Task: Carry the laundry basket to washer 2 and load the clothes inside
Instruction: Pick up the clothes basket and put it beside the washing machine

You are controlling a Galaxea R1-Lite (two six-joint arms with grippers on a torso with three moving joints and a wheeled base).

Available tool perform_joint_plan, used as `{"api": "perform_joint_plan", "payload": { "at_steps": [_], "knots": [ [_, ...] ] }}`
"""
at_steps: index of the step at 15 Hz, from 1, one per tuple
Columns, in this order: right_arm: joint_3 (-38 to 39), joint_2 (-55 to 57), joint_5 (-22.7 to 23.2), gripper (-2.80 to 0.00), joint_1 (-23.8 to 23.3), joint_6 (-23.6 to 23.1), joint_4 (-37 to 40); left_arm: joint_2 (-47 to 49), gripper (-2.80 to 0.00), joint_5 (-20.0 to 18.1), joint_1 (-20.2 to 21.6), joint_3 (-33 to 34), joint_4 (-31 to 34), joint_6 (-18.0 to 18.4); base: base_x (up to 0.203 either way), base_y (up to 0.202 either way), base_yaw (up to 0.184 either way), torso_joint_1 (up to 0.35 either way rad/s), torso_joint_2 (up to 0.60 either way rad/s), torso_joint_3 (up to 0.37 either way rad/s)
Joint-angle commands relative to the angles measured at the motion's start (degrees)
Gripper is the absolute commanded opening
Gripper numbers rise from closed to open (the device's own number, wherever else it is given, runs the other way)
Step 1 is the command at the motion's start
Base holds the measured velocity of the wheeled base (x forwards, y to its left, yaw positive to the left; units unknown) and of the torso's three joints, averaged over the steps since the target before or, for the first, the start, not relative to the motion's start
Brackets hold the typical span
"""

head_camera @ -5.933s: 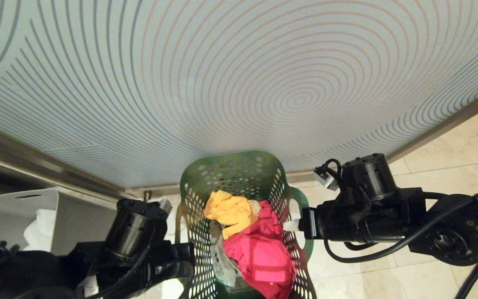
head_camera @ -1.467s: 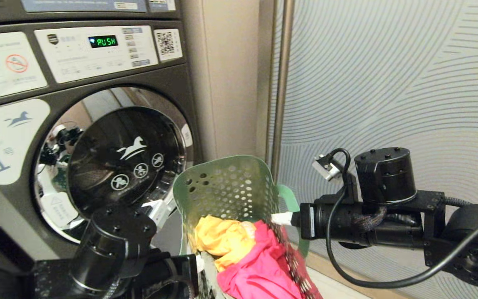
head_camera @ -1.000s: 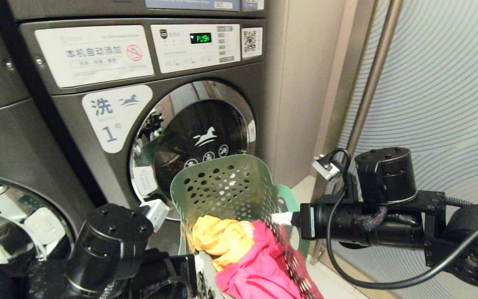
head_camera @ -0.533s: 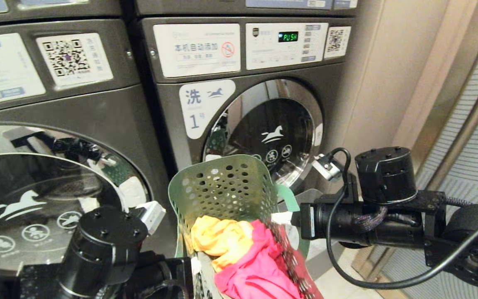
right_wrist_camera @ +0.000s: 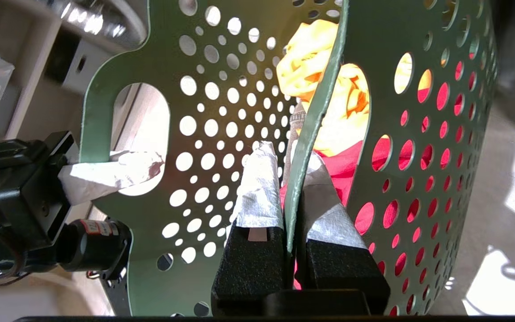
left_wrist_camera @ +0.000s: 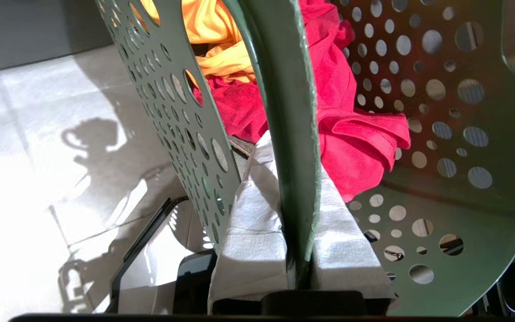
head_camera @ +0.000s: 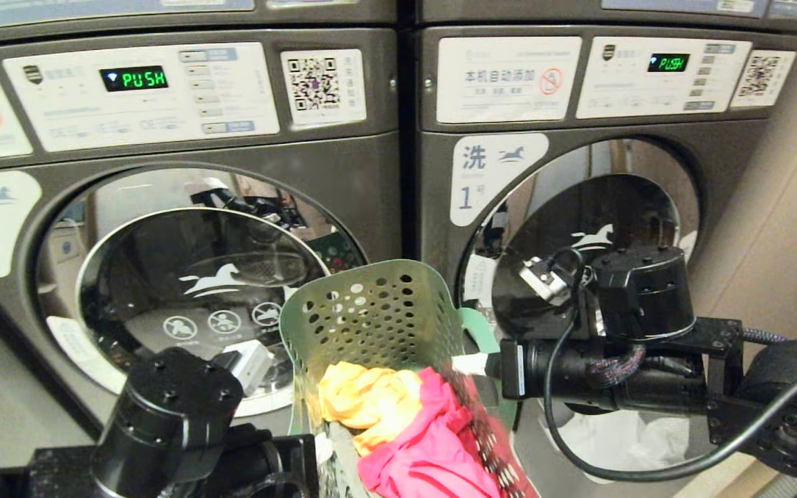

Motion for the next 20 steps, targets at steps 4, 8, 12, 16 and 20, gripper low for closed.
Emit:
{"api": "perform_joint_plan", "payload": {
  "at_steps": [4,8,12,16,20],
  "knots": [
    [0.25,0.08,0.11,-2.8,0.01,0.17,-1.83,0.02,-2.8,0.04,-0.02,0.19,-0.08,-0.22,0.0,-0.007,0.164,0.002,0.0,0.005],
    [1.39,0.08,0.11,-2.8,0.01,0.17,-3.87,0.02,-2.8,0.12,-0.02,0.46,-0.17,-0.22,0.001,-0.002,0.04,0.003,0.0,0.001],
    [2.73,-0.1,0.11,-2.8,0.01,0.17,-5.81,-0.5,-2.8,0.36,-0.02,1.01,-0.08,-0.22,0.0,0.0,0.0,0.0,0.0,0.0],
    [3.37,-0.42,0.11,-2.8,0.01,0.17,-6.24,-1.03,-2.8,0.47,-0.45,1.86,-0.08,-0.14,-0.104,0.0,0.0,0.004,0.0,0.001],
    [4.38,-0.89,0.11,-2.8,0.01,0.17,-6.25,-0.85,-2.8,0.56,-0.55,1.86,-0.08,-0.04,-0.195,0.0,0.003,-0.002,0.0,0.005]
  ]
}}
